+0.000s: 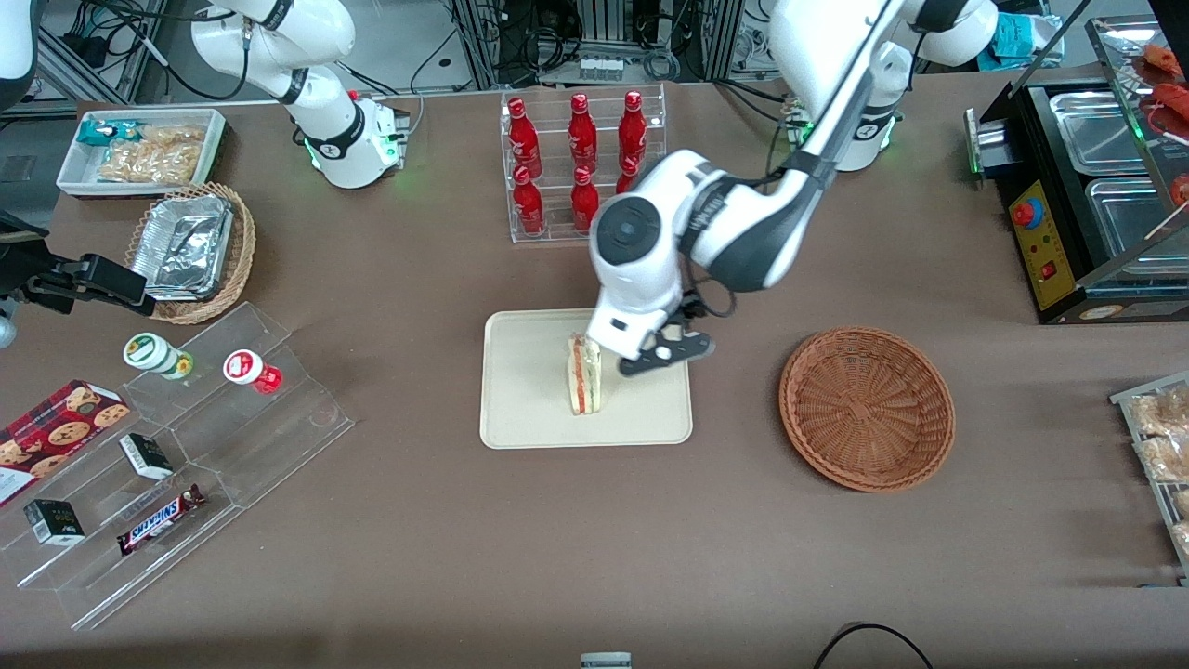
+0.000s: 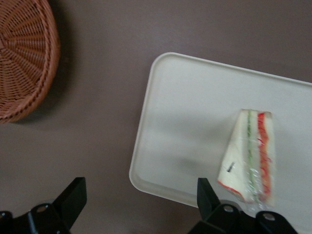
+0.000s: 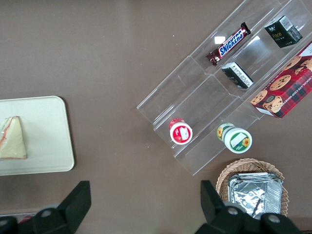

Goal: Place sandwich from basket to tray

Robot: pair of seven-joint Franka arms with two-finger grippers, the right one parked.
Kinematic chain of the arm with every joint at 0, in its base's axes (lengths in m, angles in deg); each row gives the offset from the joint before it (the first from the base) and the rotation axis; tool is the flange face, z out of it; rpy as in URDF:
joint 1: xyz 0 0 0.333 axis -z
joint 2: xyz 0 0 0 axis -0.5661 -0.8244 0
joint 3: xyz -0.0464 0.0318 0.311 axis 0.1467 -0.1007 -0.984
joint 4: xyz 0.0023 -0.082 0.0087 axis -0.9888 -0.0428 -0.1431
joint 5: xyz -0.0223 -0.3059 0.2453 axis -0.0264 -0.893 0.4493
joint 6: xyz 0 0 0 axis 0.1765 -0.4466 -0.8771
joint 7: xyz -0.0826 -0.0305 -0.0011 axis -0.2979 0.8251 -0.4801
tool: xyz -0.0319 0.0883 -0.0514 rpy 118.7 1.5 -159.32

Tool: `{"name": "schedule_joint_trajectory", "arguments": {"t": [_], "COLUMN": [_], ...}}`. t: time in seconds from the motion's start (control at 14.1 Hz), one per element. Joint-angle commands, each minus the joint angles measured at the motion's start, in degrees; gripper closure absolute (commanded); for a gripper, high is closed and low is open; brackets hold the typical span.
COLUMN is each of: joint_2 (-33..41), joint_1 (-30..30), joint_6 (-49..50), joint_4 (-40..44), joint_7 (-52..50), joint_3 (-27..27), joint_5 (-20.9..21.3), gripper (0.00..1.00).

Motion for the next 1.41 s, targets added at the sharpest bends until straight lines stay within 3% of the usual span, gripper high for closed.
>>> {"name": "schedule_joint_trajectory", "arguments": {"t": [0.0,0.42,0.78,0.99,1.34], "joint_2": [8.5,18.8,25.6,28.8,30.5], "joint_1": [-6.3,-16.5,-24.4,-33.0,-33.9], "joint_6": [-4.1,-1.9,4.8,10.1,18.0], "joint_4": [-12.0,-21.5,-22.6,-21.9,-13.6], "joint_7": [8.2,24.2,36.2,45.1,51.5], "joint_3": [0.5,0.6,0.8,5.5,2.0], "joint_5": [0.8,0.3,-0.3,-4.0,-3.7], "gripper": [0.0,0.0,0.0,0.0,0.0]}}
